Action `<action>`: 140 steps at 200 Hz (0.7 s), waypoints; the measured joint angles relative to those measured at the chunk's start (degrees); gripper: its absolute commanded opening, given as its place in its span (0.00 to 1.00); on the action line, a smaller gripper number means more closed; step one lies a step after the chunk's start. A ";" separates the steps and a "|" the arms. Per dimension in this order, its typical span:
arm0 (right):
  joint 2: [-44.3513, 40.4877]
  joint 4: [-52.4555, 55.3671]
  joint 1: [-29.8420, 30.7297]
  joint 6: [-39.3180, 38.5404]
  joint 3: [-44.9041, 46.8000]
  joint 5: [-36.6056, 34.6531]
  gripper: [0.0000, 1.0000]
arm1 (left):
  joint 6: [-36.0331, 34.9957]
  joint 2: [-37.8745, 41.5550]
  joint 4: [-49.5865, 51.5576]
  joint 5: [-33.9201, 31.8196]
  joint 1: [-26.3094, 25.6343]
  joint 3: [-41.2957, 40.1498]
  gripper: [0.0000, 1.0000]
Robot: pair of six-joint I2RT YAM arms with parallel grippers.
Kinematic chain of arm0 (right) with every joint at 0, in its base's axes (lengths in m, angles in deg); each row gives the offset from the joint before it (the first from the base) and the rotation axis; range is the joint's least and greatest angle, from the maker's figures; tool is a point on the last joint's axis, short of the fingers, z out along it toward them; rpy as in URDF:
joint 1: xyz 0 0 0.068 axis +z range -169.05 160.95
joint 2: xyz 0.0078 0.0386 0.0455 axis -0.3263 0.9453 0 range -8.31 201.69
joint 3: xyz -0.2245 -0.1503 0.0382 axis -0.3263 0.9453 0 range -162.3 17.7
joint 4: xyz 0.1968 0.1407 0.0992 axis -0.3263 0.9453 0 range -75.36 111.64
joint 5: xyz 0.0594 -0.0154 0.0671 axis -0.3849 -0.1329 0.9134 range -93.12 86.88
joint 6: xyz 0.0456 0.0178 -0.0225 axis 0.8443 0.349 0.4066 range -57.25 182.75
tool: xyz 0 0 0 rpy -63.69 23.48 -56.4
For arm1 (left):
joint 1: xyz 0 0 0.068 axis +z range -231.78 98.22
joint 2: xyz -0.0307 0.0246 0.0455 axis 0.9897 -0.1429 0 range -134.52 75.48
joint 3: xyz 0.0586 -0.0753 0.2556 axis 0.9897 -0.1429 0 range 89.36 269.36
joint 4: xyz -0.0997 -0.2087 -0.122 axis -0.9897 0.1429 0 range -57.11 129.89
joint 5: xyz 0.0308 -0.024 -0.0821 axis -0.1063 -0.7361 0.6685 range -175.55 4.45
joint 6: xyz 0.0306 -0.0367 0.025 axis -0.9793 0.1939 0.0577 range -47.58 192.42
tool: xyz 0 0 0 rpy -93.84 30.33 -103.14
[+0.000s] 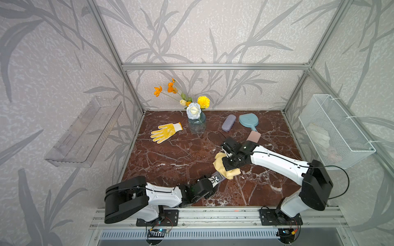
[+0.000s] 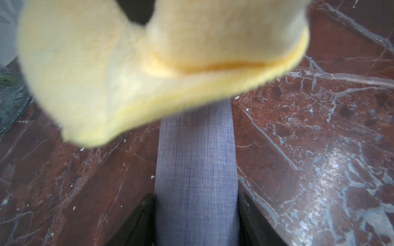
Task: Wipe the eyeglass case
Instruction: Wipe the dirt from the eyeglass case.
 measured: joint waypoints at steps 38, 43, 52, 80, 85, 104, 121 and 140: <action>4.00 -10.03 -2.51 7.54 6.99 12.41 0.00 | 0.52 0.24 0.52 2.27 1.68 -0.17 0.38; 4.26 -10.58 -3.48 7.56 7.63 12.90 0.00 | 0.55 0.35 0.22 2.47 1.70 -0.15 0.38; 4.76 -10.82 -5.57 7.15 8.52 14.34 0.00 | 0.76 0.44 0.11 2.75 1.81 -0.15 0.38; 4.57 -5.86 -10.23 1.84 7.21 5.86 0.00 | 1.51 0.55 0.04 4.07 2.75 -0.15 0.36; 4.57 -4.22 -10.51 0.52 6.58 2.32 0.00 | 1.73 0.57 0.26 4.35 3.13 -0.15 0.36; 3.93 0.52 -9.14 -3.28 4.79 -7.78 0.00 | 2.49 1.18 1.46 7.76 5.62 -0.02 0.35; 1.44 2.10 -6.23 -4.92 4.22 -11.28 0.00 | 3.58 1.79 2.93 11.65 9.35 0.68 0.35; -1.44 1.66 -3.32 -3.80 3.61 -9.79 0.00 | 4.92 2.03 4.31 16.06 13.00 1.57 0.36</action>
